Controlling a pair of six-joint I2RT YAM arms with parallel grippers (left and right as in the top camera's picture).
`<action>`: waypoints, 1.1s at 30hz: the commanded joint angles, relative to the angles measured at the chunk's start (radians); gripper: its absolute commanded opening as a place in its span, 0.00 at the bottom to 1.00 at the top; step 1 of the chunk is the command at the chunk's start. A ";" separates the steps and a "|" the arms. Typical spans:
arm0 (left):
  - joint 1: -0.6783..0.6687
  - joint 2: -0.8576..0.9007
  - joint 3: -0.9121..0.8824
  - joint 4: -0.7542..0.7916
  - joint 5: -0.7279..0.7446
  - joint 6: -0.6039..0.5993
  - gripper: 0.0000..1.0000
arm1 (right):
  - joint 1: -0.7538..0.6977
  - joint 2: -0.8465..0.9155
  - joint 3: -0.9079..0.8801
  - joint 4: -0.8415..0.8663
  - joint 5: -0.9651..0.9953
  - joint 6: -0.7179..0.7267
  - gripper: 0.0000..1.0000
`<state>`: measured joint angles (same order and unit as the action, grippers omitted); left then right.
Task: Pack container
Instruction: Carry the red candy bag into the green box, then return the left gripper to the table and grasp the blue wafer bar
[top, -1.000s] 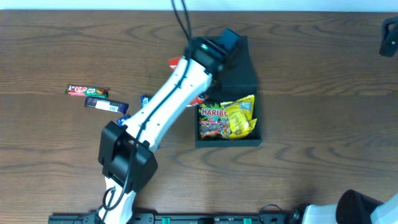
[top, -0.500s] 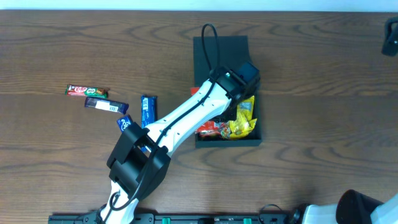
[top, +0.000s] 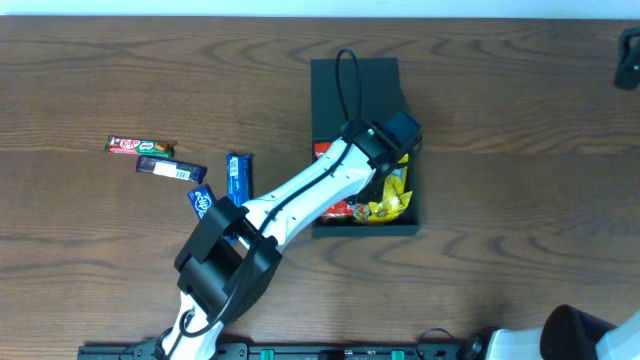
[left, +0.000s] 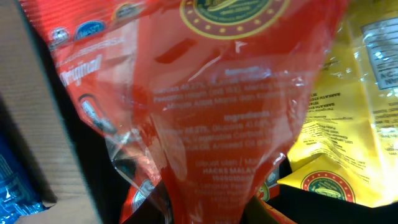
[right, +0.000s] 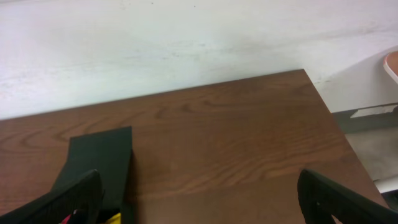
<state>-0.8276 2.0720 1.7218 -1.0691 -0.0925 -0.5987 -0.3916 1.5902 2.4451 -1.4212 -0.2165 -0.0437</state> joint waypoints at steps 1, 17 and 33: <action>0.004 0.001 -0.030 0.013 -0.018 -0.014 0.06 | -0.009 -0.003 0.006 -0.001 -0.001 0.013 0.99; 0.008 -0.014 -0.040 0.044 -0.027 -0.037 0.77 | -0.009 -0.003 0.006 -0.005 -0.001 0.013 0.99; 0.138 -0.352 0.054 -0.034 -0.230 -0.073 0.77 | -0.009 0.004 -0.005 -0.019 -0.091 0.013 0.31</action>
<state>-0.7574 1.7538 1.7687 -1.0756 -0.2699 -0.6346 -0.3920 1.5902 2.4447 -1.4349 -0.2337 -0.0372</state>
